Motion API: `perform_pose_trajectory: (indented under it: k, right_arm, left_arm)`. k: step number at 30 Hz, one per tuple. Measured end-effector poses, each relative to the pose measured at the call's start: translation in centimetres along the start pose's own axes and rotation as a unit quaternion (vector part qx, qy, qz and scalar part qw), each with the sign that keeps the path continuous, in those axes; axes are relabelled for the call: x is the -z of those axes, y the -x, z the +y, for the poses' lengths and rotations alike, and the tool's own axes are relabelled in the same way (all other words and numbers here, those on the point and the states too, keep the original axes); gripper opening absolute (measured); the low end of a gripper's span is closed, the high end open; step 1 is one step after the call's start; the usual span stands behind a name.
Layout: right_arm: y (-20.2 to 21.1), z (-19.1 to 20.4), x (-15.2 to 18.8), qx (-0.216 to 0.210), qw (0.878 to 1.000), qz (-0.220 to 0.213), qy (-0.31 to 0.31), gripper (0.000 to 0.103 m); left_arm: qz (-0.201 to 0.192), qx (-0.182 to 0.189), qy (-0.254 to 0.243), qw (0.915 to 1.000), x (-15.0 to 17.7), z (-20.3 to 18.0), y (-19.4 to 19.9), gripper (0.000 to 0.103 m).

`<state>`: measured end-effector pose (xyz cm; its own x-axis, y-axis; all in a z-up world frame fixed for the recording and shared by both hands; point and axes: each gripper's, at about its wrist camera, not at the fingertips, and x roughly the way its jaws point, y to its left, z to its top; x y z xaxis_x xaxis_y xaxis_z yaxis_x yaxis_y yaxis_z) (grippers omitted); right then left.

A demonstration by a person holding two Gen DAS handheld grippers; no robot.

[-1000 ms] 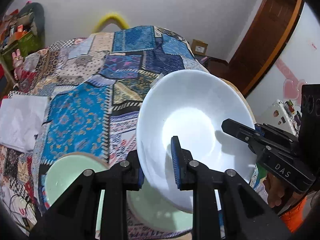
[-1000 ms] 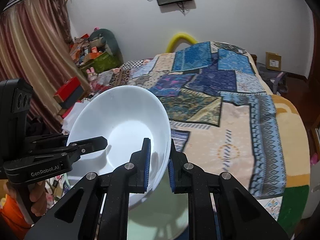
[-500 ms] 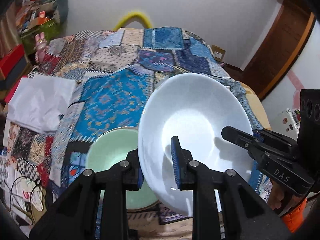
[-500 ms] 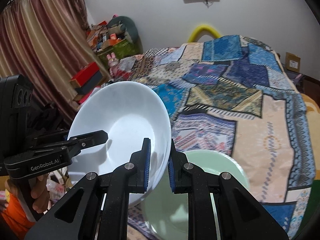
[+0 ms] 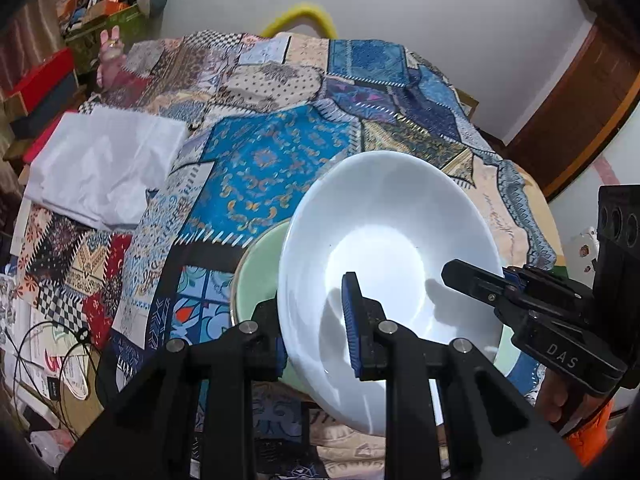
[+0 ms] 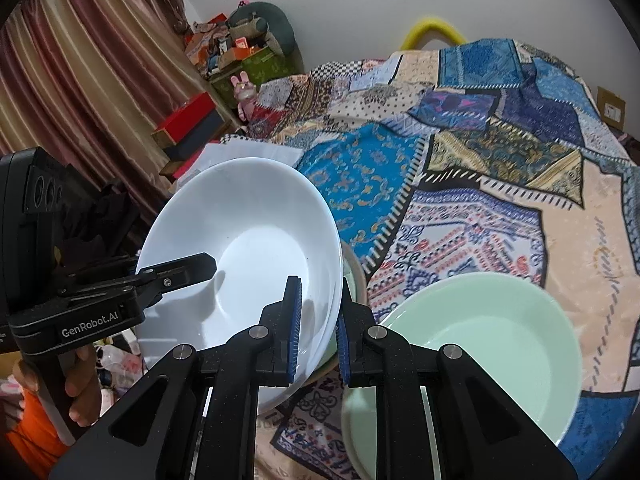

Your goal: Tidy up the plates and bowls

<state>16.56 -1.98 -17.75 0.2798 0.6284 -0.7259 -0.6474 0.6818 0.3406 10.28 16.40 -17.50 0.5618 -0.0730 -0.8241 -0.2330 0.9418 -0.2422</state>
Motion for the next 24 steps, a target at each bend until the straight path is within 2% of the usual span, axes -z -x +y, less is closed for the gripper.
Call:
perform_pose_trajectory:
  k: [13, 24]
  right_arm:
    - [-3.2, 0.0, 1.1, -0.003, 0.999, 0.039, -0.014, 0.014]
    - [-4.4, -0.1, 1.3, -0.001, 0.999, 0.049, -0.014, 0.014]
  left_arm:
    - [0.036, -0.008, 0.012, 0.9993, 1.4, 2.2, -3.2, 0.023]
    - [0.042, -0.019, 0.010, 0.9989, 1.6, 2.4, -4.2, 0.023]
